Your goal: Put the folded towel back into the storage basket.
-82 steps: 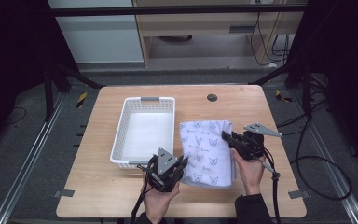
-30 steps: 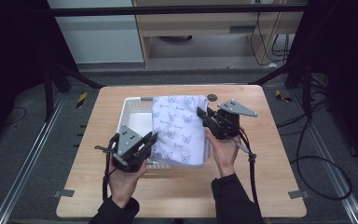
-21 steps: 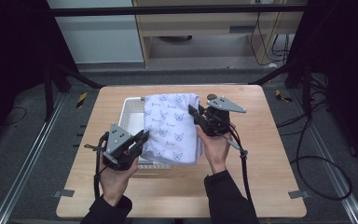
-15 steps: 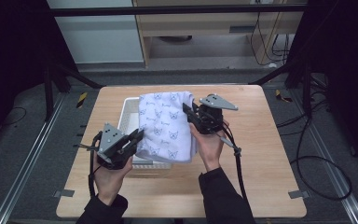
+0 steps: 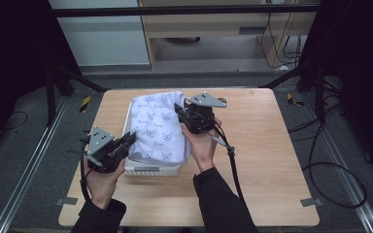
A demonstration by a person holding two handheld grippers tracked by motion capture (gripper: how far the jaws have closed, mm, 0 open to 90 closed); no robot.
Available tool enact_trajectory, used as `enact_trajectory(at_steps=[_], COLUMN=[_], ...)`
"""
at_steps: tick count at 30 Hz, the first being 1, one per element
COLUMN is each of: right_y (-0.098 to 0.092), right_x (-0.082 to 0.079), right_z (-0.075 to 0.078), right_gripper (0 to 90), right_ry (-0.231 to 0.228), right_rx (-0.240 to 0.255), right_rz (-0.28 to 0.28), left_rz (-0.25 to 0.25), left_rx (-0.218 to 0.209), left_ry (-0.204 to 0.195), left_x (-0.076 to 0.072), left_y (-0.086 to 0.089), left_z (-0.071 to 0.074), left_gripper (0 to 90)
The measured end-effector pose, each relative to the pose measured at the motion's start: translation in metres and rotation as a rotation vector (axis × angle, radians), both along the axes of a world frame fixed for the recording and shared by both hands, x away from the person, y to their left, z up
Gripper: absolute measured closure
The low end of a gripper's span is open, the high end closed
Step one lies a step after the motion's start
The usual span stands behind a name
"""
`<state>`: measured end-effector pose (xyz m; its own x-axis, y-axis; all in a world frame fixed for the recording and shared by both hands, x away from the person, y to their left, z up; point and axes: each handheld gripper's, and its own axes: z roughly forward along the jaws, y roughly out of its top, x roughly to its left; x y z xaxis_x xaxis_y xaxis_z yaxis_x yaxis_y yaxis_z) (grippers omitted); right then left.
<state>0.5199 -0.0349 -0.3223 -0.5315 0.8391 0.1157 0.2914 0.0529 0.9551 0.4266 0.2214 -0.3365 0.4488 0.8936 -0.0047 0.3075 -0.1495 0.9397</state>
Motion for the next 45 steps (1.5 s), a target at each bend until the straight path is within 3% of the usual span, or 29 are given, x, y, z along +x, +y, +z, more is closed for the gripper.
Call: enact_trajectory(at_steps=[16,30,45], right_y=[0.026,0.04,0.048], right_x=[0.022,0.037,0.048], right_z=[-0.007,-0.022,-0.044], right_gripper=[74.9,74.9,74.8], right_ry=[0.007,0.033,0.071], right_rx=[-0.019,-0.025,-0.043], right_rz=[0.01,0.021,0.029], left_rz=[0.048,0.081,0.101], left_rx=[-0.014,0.008,0.034], left_ry=[0.02,0.044,0.101], left_x=[0.02,0.032,0.045], left_y=[0.018,0.027,0.031], left_z=[-0.01,-0.022,-0.042], left_gripper=[84.3,84.3,84.3])
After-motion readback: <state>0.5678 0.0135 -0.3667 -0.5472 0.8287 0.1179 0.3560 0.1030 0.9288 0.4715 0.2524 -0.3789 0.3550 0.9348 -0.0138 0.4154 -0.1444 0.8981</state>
